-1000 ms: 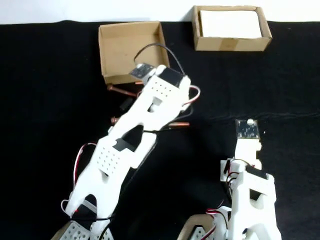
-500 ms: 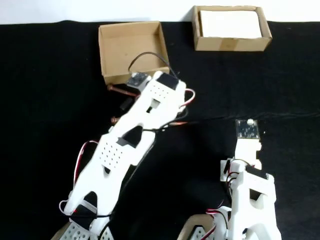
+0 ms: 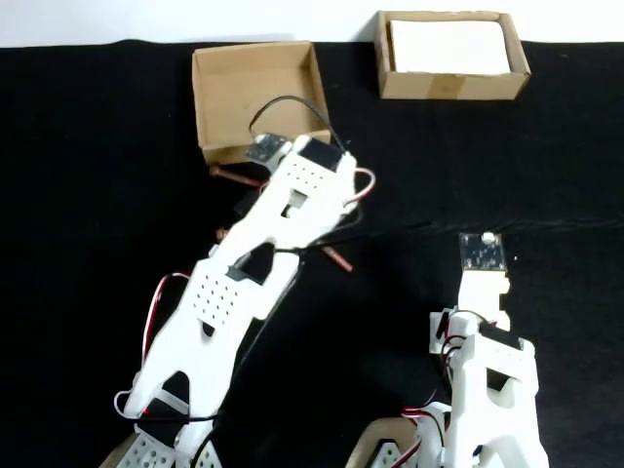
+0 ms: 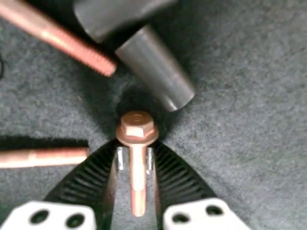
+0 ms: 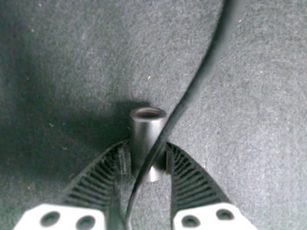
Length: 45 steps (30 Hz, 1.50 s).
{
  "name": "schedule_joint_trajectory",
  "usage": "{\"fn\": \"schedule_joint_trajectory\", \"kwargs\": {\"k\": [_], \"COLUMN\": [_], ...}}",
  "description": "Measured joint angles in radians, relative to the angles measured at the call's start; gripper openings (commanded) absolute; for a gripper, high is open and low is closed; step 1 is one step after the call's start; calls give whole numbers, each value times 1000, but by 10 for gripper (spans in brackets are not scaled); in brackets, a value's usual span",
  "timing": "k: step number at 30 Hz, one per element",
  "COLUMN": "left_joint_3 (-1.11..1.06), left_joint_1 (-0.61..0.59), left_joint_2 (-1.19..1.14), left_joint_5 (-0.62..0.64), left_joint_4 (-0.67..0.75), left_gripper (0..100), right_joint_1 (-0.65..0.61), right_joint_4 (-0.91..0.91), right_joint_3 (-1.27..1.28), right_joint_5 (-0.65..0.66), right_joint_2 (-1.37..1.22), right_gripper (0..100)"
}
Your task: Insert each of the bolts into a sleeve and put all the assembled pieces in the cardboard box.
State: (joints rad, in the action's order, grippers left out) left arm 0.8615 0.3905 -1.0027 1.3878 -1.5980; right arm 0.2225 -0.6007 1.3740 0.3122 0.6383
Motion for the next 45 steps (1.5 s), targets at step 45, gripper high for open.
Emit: {"fn": "schedule_joint_trajectory", "kwargs": {"k": [45], "left_joint_3": [3], "left_joint_1": [-2], "left_joint_2": [-21], "left_joint_5": [-1264], "left_joint_4": [-51], "left_gripper": [8], "right_joint_1": [0], "right_joint_4": [0], "right_joint_3": [0], "right_joint_5": [0], "right_joint_2": [0], "right_gripper": [8]}}
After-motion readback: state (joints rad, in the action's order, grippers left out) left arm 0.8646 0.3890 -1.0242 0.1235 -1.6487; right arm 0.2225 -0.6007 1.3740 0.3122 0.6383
